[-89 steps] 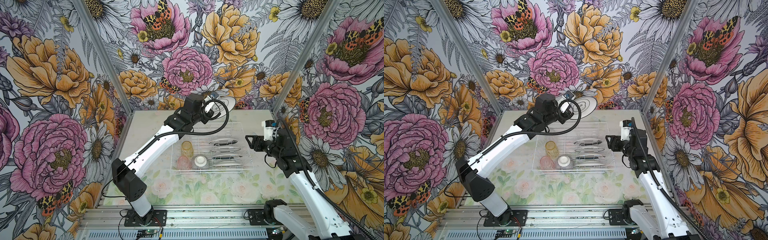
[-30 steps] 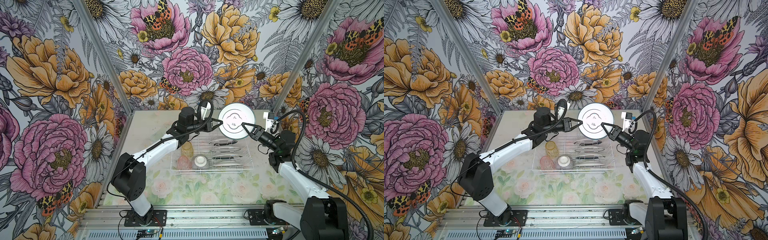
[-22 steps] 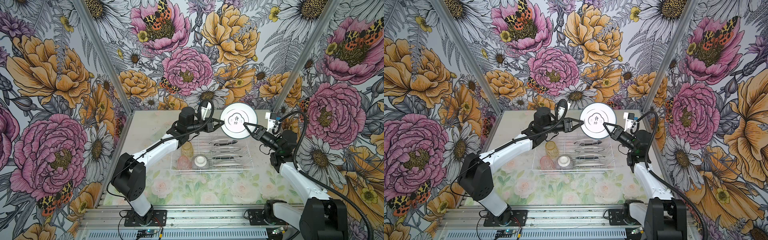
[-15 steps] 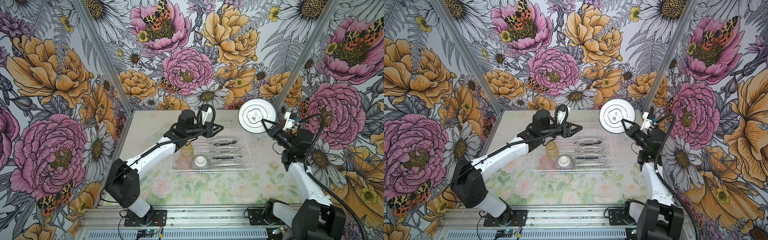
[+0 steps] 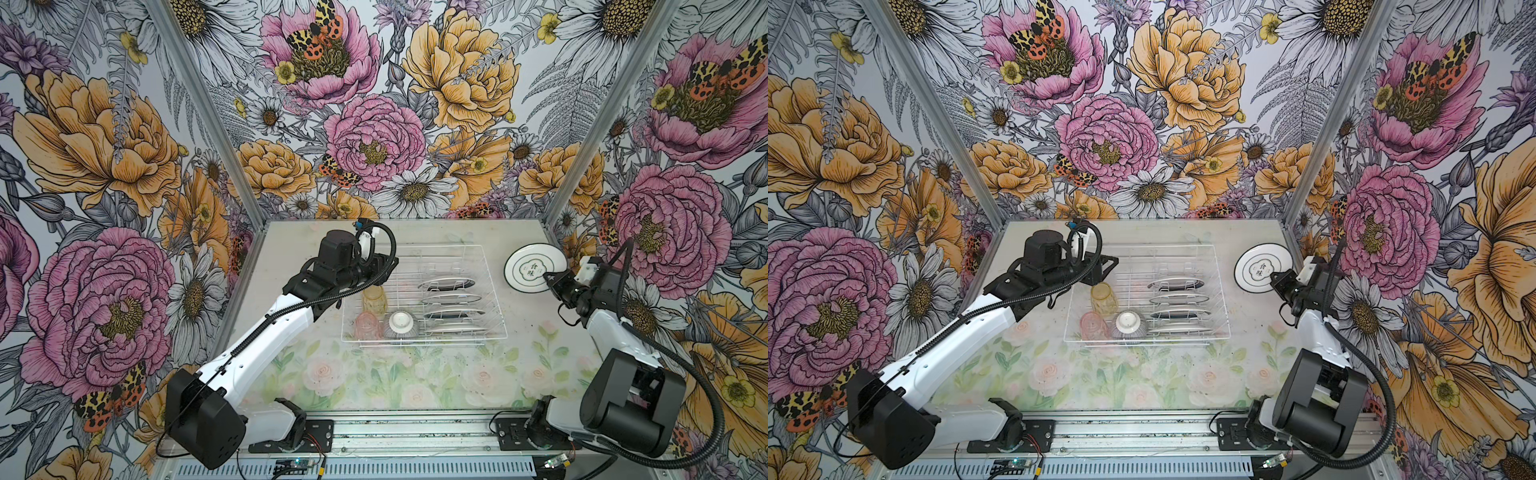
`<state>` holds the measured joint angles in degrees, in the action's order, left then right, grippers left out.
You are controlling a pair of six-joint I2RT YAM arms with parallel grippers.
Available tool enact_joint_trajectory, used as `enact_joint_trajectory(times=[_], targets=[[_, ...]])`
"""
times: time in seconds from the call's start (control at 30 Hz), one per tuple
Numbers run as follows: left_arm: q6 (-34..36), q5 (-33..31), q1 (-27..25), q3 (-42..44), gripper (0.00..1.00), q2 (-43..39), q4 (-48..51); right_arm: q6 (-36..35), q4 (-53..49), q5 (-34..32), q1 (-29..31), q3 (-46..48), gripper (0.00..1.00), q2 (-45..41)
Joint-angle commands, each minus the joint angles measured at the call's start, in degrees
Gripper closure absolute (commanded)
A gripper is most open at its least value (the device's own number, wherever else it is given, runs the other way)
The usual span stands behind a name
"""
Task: Unload the mixed dishes from the dish rack
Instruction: 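Carry the plate off with the right gripper while the left arm draws back, then lower the plate flat onto the table and open the right gripper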
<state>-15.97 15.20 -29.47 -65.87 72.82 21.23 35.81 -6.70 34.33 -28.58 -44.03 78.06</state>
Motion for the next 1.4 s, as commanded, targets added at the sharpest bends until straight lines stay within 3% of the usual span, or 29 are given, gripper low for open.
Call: enact_joint_trajectory(times=[0.0, 0.33, 0.47, 0.67, 1.37], targets=[[1.74, -2.33, 0.51, 0.89, 0.56, -1.93, 1.44, -3.07, 0.26, 2.56, 0.23, -0.18, 1.0, 2.32], [1.51, -1.87, -0.03, 1.09, 0.56, -0.91, 0.56, -3.34, 2.44, 6.21, 2.07, -1.12, 1.0, 10.71], [1.55, -1.86, -0.09, 1.14, 0.56, -0.83, 0.39, 0.06, 8.1, 8.89, 2.87, -0.66, 1.0, 14.49], [1.54, -1.84, -0.5, 1.14, 0.56, -0.74, 0.38, 0.58, 9.56, 7.28, 3.46, -1.4, 1.0, 17.66], [1.85, -1.67, -0.69, 1.83, 0.56, -1.16, 0.17, -4.14, 2.47, 0.89, 3.71, -3.34, 0.59, 20.3]])
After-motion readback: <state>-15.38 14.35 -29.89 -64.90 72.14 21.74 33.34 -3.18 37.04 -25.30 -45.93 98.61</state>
